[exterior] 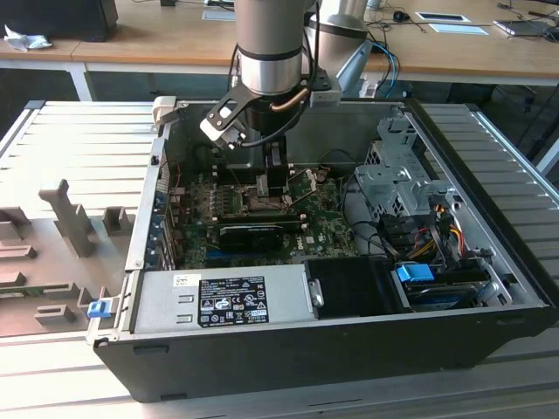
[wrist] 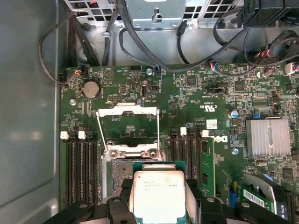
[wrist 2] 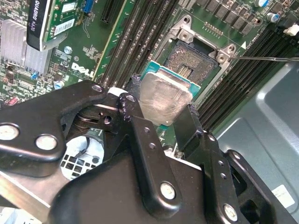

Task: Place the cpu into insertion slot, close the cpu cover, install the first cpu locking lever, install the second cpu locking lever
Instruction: 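Place the cpu into insertion slot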

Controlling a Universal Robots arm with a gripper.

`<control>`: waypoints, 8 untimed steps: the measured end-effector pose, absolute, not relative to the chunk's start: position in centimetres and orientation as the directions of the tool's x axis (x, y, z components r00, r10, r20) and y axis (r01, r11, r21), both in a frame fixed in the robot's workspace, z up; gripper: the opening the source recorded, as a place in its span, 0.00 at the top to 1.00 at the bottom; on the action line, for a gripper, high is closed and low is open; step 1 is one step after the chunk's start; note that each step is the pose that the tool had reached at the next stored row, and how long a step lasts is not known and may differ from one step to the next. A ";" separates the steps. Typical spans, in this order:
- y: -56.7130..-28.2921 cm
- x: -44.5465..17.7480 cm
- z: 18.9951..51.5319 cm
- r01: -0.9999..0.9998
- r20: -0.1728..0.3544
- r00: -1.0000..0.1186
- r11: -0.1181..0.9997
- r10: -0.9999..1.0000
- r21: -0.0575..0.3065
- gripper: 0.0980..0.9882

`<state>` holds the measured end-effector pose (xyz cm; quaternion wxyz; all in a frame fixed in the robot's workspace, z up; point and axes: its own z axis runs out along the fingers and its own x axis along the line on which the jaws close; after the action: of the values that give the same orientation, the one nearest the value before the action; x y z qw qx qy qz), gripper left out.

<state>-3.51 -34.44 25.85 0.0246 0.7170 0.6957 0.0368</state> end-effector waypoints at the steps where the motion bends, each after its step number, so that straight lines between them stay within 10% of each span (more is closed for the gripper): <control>1: -34.4 -3.5 25.8 0.996 0.019 0.029 -0.031 0.999 0.086 0.52; 8: -33.8 -3.5 25.1 0.996 0.018 0.029 -0.031 0.999 0.086 0.52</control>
<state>-3.51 -33.78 25.11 0.0245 0.7170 0.6957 0.0367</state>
